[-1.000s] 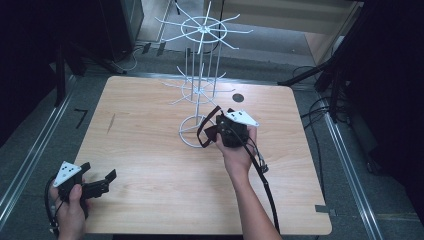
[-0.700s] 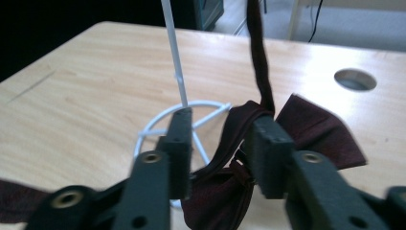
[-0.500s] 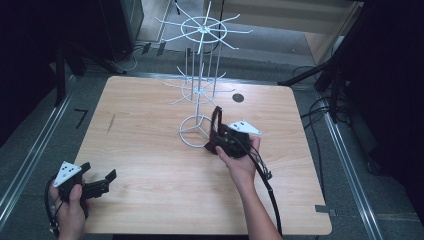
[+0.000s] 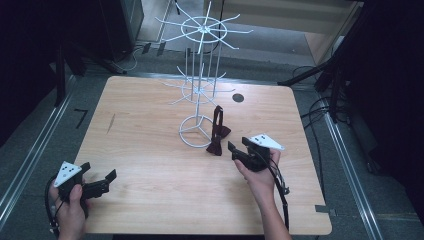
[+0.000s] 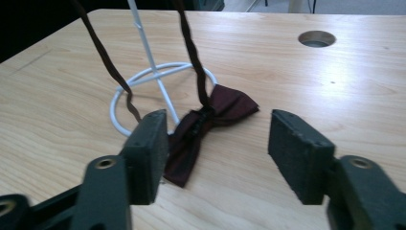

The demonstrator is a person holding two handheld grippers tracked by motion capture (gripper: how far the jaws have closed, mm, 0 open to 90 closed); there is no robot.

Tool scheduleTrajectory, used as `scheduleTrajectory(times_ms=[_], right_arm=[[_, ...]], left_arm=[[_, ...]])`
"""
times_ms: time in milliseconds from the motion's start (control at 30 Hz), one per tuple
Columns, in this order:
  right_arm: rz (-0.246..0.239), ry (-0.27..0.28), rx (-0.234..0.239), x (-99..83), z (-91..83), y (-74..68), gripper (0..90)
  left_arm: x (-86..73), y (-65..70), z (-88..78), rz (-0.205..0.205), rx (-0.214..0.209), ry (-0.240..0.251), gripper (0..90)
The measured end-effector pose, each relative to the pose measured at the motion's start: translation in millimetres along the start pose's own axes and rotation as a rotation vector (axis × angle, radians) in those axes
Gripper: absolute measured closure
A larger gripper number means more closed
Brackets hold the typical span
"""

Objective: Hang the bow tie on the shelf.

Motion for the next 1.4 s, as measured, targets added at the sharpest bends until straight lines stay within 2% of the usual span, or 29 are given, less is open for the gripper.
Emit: scheduleTrajectory(times_ms=[133, 167, 200, 267, 333, 367, 400, 467, 533, 600, 633, 667, 767, 833, 867, 900, 1033, 1100, 1200, 1233, 1400], right_arm=[[0.001, 0.007, -0.008, -5.3, -8.0, 10.7, 33.4], [0.022, 0.007, -0.007, -8.6, -13.3, 17.9, 29.5], [0.022, 0.007, -0.007, -8.6, -13.3, 17.9, 29.5], [0.033, 0.003, -0.013, -13.8, -21.0, 28.9, 23.8], [0.039, 0.002, -0.014, -15.7, -23.9, 32.4, 22.1], [0.043, 0.001, -0.021, -19.3, -29.5, 40.1, 19.3], [0.043, 0.001, -0.021, -19.3, -29.5, 40.1, 19.3], [0.028, -0.013, -0.06, -27.1, -38.2, 53.0, 15.8], [0.025, -0.015, -0.071, -31.4, -43.0, 59.0, 14.5], [0.027, -0.017, -0.076, -33.7, -45.6, 62.7, 14.5], [0.042, -0.02, -0.09, -38.1, -50.9, 71.1, 14.5], [0.042, -0.02, -0.09, -38.1, -50.9, 71.1, 14.5], [0.074, -0.014, -0.096, -44.9, -59.4, 83.3, 14.2], [0.08, -0.023, -0.116, -53.1, -67.1, 95.0, 14.2], [0.08, -0.023, -0.116, -53.1, -67.1, 95.0, 14.2], [0.079, -0.029, -0.125, -57.5, -73.0, 101.6, 13.5], [0.082, -0.021, -0.136, -60.9, -83.0, 111.6, 13.5], [0.086, -0.016, -0.15, -65.3, -92.7, 122.4, 13.5], [0.092, -0.019, -0.161, -69.1, -98.9, 129.2, 13.5], [0.095, -0.015, -0.167, -71.9, -105.4, 136.1, 13.5], [0.1, -0.014, -0.183, -78.4, -118.2, 149.4, 13.5]], left_arm=[[0.0, 0.1, -0.1, 0.001, 0.002, 0.0, 0.0], [0.0, 0.1, -0.1, 0.002, 0.001, 0.0, 0.0], [0.0, 0.1, -0.1, 0.002, 0.001, 0.0, 0.0], [0.1, 0.1, 0.0, 0.001, 0.001, 0.001, 0.0], [0.0, 0.1, 0.0, 0.001, 0.001, 0.001, 0.0], [0.0, 0.1, 0.0, 0.001, 0.001, 0.001, 0.0], [0.0, 0.1, 0.0, 0.001, 0.001, 0.001, 0.0], [0.0, 0.1, 0.1, 0.002, 0.001, 0.0, 0.0], [0.0, 0.2, 0.2, 0.002, 0.001, 0.0, 0.0], [-0.1, 0.3, 0.1, 0.003, 0.0, -0.003, 0.0], [-0.1, 0.3, 0.1, 0.003, 0.001, -0.003, 0.0], [-0.1, 0.3, 0.1, 0.003, 0.001, -0.003, 0.0], [-0.2, 0.2, 0.1, 0.005, 0.002, -0.004, 0.0], [-0.2, 0.2, 0.1, 0.005, 0.002, -0.004, 0.0], [-0.2, 0.2, 0.1, 0.005, 0.002, -0.004, 0.0], [-0.2, 0.2, 0.1, 0.005, 0.003, -0.004, 0.0], [-0.2, 0.3, 0.3, 0.007, 0.005, -0.004, 0.0], [-0.3, 0.5, 0.3, 0.008, 0.009, -0.005, 0.0], [-0.3, 0.6, 0.2, 0.01, 0.01, -0.004, 0.0], [-0.2, 0.6, 0.1, 0.011, 0.01, -0.003, 0.0], [-0.3, 1.1, 0.4, 0.021, 0.011, -0.007, 0.0]])
Point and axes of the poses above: each handheld gripper's, and its own axes: z roughly forward along the jaws, x roughly out of its top, y roughly to its right, the point moved 8 cm from there along z, roughly forward along the jaws, and after that the axes turned 1 degree about z, right-handed, at the moved point
